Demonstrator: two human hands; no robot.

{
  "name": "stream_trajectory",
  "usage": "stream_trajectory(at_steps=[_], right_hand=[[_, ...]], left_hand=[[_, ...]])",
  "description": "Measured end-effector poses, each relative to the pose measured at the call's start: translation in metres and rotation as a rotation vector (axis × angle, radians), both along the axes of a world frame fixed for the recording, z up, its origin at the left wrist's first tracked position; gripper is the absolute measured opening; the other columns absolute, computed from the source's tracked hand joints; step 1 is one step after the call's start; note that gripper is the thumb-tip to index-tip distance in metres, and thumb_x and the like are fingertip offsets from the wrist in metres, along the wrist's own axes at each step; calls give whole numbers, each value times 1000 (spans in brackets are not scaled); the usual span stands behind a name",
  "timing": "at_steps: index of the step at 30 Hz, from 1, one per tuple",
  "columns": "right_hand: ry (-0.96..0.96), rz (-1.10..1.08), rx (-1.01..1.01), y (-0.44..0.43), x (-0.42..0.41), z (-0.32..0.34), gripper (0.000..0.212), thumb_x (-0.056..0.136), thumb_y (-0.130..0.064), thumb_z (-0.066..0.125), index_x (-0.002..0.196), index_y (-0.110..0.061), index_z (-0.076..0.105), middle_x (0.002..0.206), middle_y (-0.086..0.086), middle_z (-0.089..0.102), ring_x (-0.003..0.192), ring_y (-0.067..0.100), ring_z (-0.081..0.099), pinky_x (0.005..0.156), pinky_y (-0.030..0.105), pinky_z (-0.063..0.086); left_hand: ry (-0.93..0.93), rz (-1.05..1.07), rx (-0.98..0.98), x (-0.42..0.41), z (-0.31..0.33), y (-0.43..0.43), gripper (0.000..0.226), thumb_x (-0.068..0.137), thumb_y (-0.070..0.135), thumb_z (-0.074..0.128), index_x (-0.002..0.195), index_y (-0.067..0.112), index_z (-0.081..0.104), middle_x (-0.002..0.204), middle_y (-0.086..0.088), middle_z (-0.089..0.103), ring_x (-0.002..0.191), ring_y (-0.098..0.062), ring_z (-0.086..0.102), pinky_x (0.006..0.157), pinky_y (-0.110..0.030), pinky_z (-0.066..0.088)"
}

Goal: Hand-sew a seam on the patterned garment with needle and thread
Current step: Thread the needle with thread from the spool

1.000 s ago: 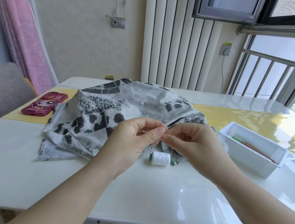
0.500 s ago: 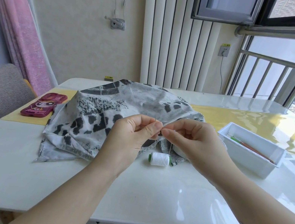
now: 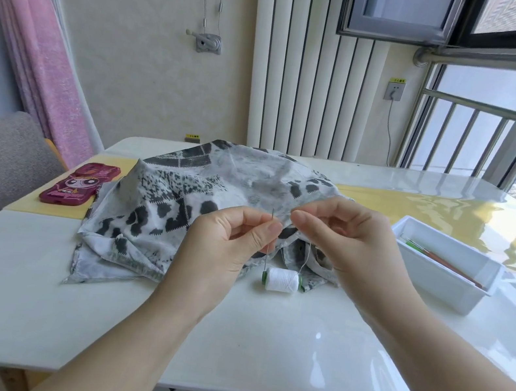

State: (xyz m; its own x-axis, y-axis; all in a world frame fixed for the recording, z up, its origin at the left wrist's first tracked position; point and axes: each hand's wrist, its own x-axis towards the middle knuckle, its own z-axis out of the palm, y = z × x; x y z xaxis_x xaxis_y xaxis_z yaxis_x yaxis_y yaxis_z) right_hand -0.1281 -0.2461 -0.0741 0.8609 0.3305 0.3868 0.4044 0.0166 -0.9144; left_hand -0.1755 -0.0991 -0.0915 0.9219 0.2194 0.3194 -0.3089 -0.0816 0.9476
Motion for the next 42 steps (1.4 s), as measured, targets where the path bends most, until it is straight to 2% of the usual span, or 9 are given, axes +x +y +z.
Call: stream_trajectory(at_steps=[2, 4, 7, 9, 14, 18, 25, 35, 42], right_hand=[[14, 2, 35, 1, -1, -1, 8, 74, -25, 75, 67, -26, 72, 80, -6, 59, 64, 18, 47, 61, 27, 36], [66, 35, 85, 2, -2, -3, 6, 71, -27, 74, 69, -23, 73, 84, -9, 67, 71, 10, 58, 71, 22, 42], [175, 144, 164, 3, -3, -8, 19, 65, -32, 73, 75, -16, 73, 83, 7, 72, 82, 17, 64, 86, 33, 51], [228, 185, 212, 4, -6, -10, 19, 62, -31, 73, 72, -15, 74, 81, 9, 72, 83, 21, 66, 90, 35, 52], [303, 212, 325, 7, -12, -13, 12, 60, -22, 72, 68, -13, 72, 75, 8, 72, 74, 18, 69, 75, 24, 56], [311, 180, 355, 7, -15, -15, 13, 62, -18, 70, 71, -9, 70, 74, 9, 71, 72, 17, 69, 69, 22, 54], [298, 141, 334, 8, -17, -18, 13, 62, -21, 72, 70, -11, 72, 75, 12, 71, 73, 24, 68, 77, 36, 53], [280, 113, 309, 7, -19, -18, 13, 62, -23, 72, 70, -12, 72, 76, 12, 72, 74, 24, 69, 76, 32, 55], [278, 111, 299, 6, -19, -18, 16, 60, -26, 73, 69, -14, 73, 77, 11, 72, 75, 22, 69, 76, 31, 53]], left_hand=[[0, -9, -2, -1, -1, -1, 16, 68, 38, 65, 77, 25, 70, 64, 13, 67, 65, 0, 61, 65, -10, 44], [1, -20, -7, -3, -1, -2, 14, 67, 35, 66, 77, 26, 70, 66, 14, 69, 68, 2, 63, 67, -11, 45], [-7, -41, -4, -5, 0, -2, 11, 68, 32, 66, 76, 26, 70, 67, 14, 69, 67, 2, 63, 67, -9, 45], [-12, -52, 5, -6, 0, -2, 10, 67, 32, 67, 75, 26, 71, 66, 13, 69, 66, 2, 63, 66, -8, 44], [-11, -42, 47, -8, -3, -3, 12, 65, 37, 67, 72, 30, 73, 69, 9, 71, 67, -1, 64, 67, -10, 45], [1, -40, 64, -9, -6, -3, 14, 63, 44, 67, 75, 40, 74, 70, 5, 72, 67, -4, 65, 69, -13, 46], [31, -44, 47, -9, -7, -5, 15, 63, 43, 67, 74, 38, 75, 72, 2, 72, 67, -5, 65, 70, -15, 47], [30, -43, 65, -10, -7, -6, 15, 62, 44, 66, 74, 40, 74, 68, 4, 71, 67, -5, 64, 71, -14, 48], [36, -39, 80, -9, -8, -7, 14, 64, 44, 67, 74, 38, 75, 70, 3, 72, 69, -6, 65, 75, -20, 49]])
